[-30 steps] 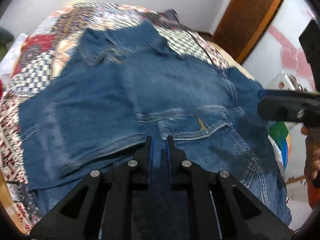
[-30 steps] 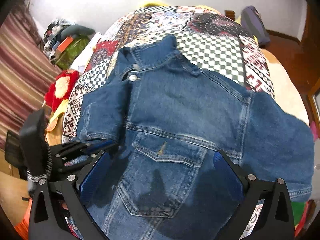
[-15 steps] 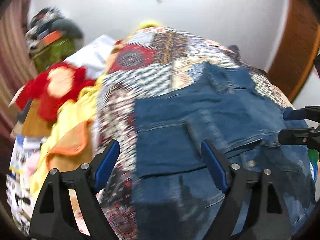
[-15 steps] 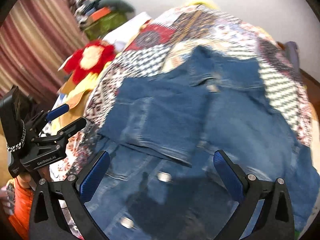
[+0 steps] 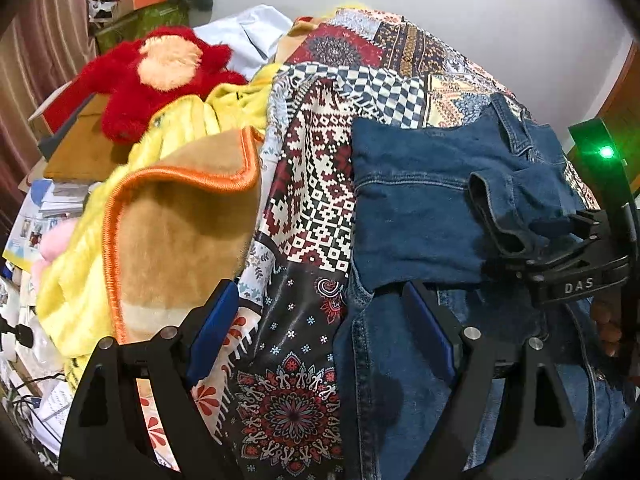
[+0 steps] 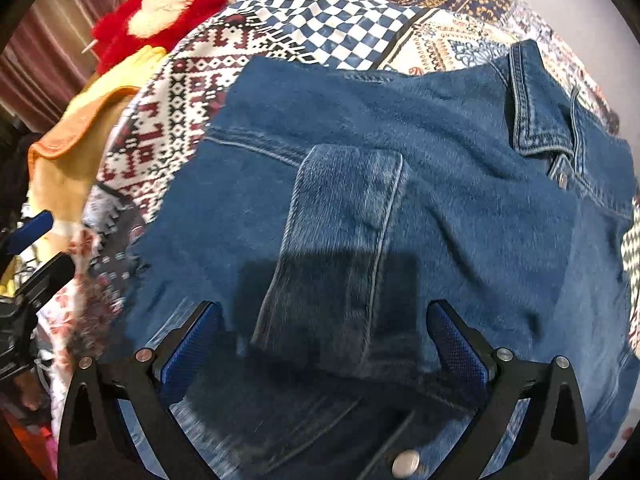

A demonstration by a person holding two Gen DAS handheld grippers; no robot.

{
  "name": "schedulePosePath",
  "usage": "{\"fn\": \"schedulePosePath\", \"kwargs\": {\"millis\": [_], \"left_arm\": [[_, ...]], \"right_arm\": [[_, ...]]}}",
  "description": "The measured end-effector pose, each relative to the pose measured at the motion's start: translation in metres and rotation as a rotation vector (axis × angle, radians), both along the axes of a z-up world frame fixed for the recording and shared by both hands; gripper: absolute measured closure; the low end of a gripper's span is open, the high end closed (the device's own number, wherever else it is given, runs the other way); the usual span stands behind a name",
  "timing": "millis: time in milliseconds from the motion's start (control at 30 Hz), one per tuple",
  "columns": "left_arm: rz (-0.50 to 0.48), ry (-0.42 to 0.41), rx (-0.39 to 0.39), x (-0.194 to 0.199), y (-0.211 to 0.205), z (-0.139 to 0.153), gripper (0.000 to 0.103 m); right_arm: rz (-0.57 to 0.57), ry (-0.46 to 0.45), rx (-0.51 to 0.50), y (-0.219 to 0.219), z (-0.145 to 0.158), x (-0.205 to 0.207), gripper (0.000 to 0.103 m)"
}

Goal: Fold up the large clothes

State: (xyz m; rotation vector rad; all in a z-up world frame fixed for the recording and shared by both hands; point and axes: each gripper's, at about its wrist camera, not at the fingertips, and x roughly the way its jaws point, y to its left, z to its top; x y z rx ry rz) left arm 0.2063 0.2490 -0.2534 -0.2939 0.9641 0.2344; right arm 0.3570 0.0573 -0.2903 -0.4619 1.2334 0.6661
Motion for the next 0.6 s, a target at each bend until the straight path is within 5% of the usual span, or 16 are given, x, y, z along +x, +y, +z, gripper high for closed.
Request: {"fn": "schedulePosePath", "kwargs": {"millis": [100,333,600], "left_arm": [[-0.011,0.009,-0.022,0.008,-0.002,-0.007,0.019],[-0.064,0.020,-0.048,0.037,-0.023,-0.019,0.019],[-0.128,0.135,-0.023,0.068,-0.048,-0.051,0.019]], "right_arm": [[-0.027,-0.028,0.021,-0.003,-0.001,0.003,0.009],[-0.062,-0.011,0.106,-0.025,0.015,0.012,0.073],[-0.054,-0.056,0.197,-0.053,0.052,-0.004,0.086]]}}
